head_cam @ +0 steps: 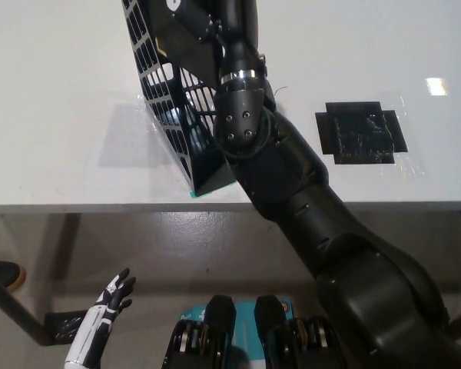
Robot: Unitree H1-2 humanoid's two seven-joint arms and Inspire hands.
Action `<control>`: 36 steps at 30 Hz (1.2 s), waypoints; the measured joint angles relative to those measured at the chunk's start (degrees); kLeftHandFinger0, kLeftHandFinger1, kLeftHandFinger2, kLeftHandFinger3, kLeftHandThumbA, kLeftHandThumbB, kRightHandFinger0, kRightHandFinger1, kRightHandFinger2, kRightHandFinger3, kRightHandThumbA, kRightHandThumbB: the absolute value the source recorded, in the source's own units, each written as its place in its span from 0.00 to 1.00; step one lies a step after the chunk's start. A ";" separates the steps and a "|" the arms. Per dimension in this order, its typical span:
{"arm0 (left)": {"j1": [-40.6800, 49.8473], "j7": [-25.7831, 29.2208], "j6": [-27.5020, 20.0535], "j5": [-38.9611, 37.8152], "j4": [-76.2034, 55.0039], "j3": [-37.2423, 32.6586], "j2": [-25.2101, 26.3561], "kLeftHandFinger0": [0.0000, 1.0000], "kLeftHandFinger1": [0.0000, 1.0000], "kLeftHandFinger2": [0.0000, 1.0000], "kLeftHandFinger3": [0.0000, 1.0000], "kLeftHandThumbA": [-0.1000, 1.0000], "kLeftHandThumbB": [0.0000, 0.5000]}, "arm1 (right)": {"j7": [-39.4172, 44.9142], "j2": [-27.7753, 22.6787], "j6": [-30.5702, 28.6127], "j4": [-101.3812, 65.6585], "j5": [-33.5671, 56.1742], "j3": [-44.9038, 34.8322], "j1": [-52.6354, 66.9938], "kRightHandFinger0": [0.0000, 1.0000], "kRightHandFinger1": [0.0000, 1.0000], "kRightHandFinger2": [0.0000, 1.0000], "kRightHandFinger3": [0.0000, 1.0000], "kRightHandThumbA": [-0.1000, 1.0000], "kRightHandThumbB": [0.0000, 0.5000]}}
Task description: A notebook is kept standing on the table on the right hand side and a black shelf is kept on the left hand side and the robot uses its right hand to grab the notebook and places it in the shelf
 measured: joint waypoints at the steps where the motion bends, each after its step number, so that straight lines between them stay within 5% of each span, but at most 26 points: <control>1: 0.00 0.00 0.00 0.00 0.00 -0.01 0.00 1.00 1.00 1.00 1.00 1.00 0.27 | -0.10 0.03 -0.33 0.40 0.00 0.18 -0.26 0.00 0.19 0.67 0.82 0.00 0.14; 4: 0.00 0.00 0.00 0.00 0.00 -0.05 0.00 1.00 1.00 1.00 1.00 1.00 0.30 | -0.55 0.05 -1.02 1.69 -0.04 0.64 -0.82 0.00 0.17 0.67 0.78 0.00 0.16; 7: -0.01 0.00 0.02 0.04 -0.03 -0.13 0.00 1.00 1.00 1.00 1.00 1.00 0.29 | -1.08 0.28 -1.65 3.98 0.01 0.77 -1.77 0.00 0.10 0.60 0.61 0.00 0.17; 10: -0.02 0.00 0.02 0.11 -0.02 -0.22 0.00 1.00 1.00 1.00 1.00 1.00 0.29 | -1.71 0.62 -2.01 6.37 0.05 0.81 -2.86 0.00 0.10 0.61 0.61 0.00 0.19; 11: -0.02 0.01 0.02 0.19 -0.02 -0.29 0.00 1.00 1.00 1.00 1.00 1.00 0.30 | -2.39 0.93 -2.24 7.58 0.10 0.92 -3.48 0.12 0.32 0.86 0.85 0.16 0.34; 12: -0.01 0.00 0.02 0.23 -0.02 -0.35 0.00 1.00 1.00 1.00 1.00 1.00 0.30 | -2.79 1.12 -2.34 7.97 0.14 0.97 -3.71 0.45 0.71 1.00 1.00 0.40 0.47; 13: -0.01 0.00 0.02 0.24 -0.02 -0.39 0.00 1.00 1.00 1.00 1.00 1.00 0.30 | -3.12 1.37 -2.42 8.38 0.22 1.04 -3.97 0.76 1.00 1.00 1.00 0.58 0.52; 14: -0.01 0.00 0.04 0.24 -0.03 -0.42 0.00 1.00 1.00 1.00 1.00 1.00 0.28 | -3.24 1.57 -2.47 8.87 0.29 1.22 -4.16 1.00 1.00 1.00 1.00 0.72 0.58; 17: -0.01 0.00 0.07 0.23 -0.09 -0.44 0.00 1.00 1.00 1.00 1.00 1.00 0.26 | -2.40 1.81 -2.54 10.48 0.45 1.84 -4.62 1.00 1.00 1.00 1.00 0.94 0.68; 20: 0.00 -0.01 0.07 0.22 -0.16 -0.44 0.01 1.00 1.00 1.00 1.00 1.00 0.30 | -1.64 1.80 -2.54 11.53 0.56 2.41 -4.64 1.00 1.00 1.00 1.00 1.00 0.65; 25: -0.02 0.00 0.08 0.23 -0.18 -0.45 0.03 1.00 1.00 1.00 1.00 1.00 0.23 | -1.20 1.82 -2.66 11.78 0.58 3.39 -4.64 1.00 1.00 1.00 1.00 1.00 0.66; 36: -0.01 0.00 0.28 0.39 -0.21 -0.57 0.05 1.00 1.00 1.00 1.00 1.00 0.31 | -1.30 1.66 -3.69 11.99 0.58 3.94 -4.63 1.00 1.00 1.00 1.00 1.00 0.67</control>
